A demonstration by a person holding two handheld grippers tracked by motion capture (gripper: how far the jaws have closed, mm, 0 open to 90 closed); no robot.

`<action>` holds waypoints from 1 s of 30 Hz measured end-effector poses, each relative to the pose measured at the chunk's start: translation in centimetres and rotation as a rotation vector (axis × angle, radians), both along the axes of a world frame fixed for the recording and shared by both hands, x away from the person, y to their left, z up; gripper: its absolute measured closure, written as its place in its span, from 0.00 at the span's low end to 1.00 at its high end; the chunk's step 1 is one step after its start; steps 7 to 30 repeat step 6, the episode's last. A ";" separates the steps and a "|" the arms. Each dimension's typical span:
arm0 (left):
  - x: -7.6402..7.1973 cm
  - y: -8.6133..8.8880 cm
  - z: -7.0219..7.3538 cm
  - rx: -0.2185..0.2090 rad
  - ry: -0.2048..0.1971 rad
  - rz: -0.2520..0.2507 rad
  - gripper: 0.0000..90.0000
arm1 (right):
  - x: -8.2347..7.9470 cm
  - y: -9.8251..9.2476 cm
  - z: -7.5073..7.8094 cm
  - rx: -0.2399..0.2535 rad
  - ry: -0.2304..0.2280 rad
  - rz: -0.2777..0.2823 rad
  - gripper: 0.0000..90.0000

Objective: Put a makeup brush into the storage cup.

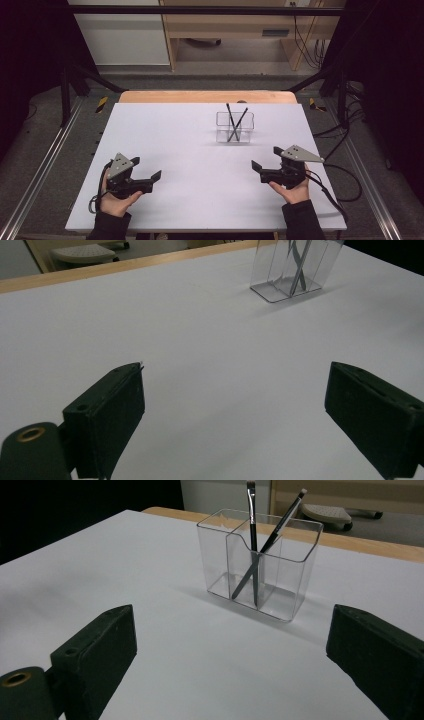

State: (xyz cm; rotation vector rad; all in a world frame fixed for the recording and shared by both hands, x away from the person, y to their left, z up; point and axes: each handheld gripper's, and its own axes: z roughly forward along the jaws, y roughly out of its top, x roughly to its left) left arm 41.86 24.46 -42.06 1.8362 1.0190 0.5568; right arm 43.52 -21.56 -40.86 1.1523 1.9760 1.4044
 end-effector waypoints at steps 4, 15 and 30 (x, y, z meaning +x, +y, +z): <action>0.0 -0.1 0.0 0.002 0.000 -0.003 0.09 | -0.2 -0.5 -0.2 0.008 -0.001 -0.010 0.08; 0.0 -0.1 0.0 0.001 -0.001 -0.003 0.09 | -0.3 -0.6 -0.2 0.004 0.002 -0.013 0.08; 0.0 -0.1 0.0 0.001 -0.001 -0.003 0.09 | -0.3 -0.6 -0.2 0.004 0.002 -0.013 0.08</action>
